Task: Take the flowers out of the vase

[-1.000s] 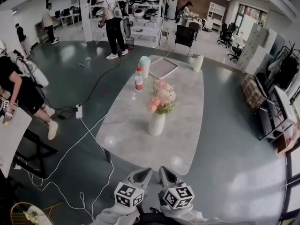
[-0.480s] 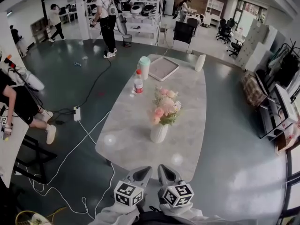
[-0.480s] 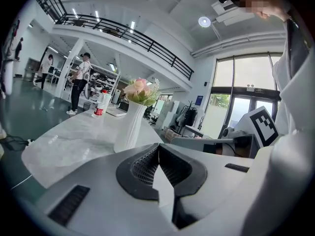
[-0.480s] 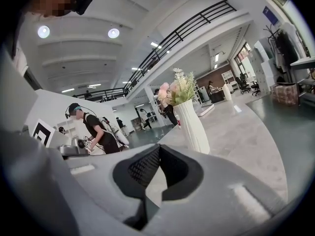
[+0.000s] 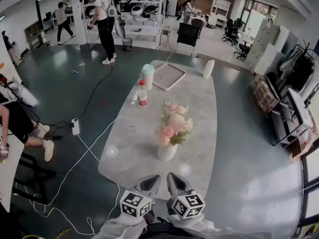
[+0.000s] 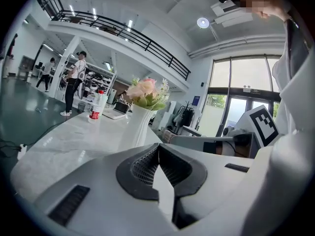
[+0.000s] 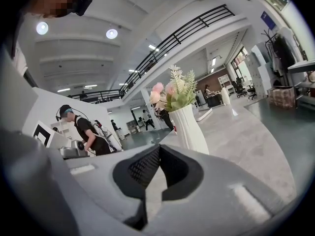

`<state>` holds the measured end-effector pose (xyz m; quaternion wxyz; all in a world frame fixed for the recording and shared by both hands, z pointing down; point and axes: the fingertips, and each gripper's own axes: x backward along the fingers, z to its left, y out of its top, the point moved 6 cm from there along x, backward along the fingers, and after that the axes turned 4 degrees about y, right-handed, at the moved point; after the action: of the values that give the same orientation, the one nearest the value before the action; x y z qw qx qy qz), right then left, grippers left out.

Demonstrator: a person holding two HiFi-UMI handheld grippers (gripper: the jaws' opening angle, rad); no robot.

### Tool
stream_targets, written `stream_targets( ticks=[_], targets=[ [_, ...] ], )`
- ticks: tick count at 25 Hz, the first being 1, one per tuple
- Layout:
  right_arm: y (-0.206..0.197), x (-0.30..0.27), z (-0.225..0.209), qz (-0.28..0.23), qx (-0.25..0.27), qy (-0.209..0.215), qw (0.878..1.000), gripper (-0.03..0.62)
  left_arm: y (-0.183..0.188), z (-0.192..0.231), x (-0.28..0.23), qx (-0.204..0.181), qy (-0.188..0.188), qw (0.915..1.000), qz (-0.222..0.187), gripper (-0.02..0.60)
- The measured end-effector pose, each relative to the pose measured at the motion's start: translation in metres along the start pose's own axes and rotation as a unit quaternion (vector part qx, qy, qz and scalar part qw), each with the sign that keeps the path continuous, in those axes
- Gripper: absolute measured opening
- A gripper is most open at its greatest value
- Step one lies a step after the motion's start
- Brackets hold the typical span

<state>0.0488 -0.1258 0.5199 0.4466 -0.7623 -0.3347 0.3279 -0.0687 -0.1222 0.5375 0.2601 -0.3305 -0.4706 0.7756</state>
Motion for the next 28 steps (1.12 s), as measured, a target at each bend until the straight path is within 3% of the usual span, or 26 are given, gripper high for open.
stream_targets(
  ticks=[15, 28],
  targets=[
    [0.016, -0.057, -0.024, -0.018, 0.002, -0.026, 0.999, 0.0, 0.024, 0.051, -0.046, -0.011, -0.026, 0.9996, -0.002, 0.003],
    [0.038, -0.05, -0.032, -0.046, 0.021, -0.047, 0.998, 0.0, 0.034, 0.044, -0.057, -0.023, -0.04, 0.9989, -0.002, 0.003]
  ],
)
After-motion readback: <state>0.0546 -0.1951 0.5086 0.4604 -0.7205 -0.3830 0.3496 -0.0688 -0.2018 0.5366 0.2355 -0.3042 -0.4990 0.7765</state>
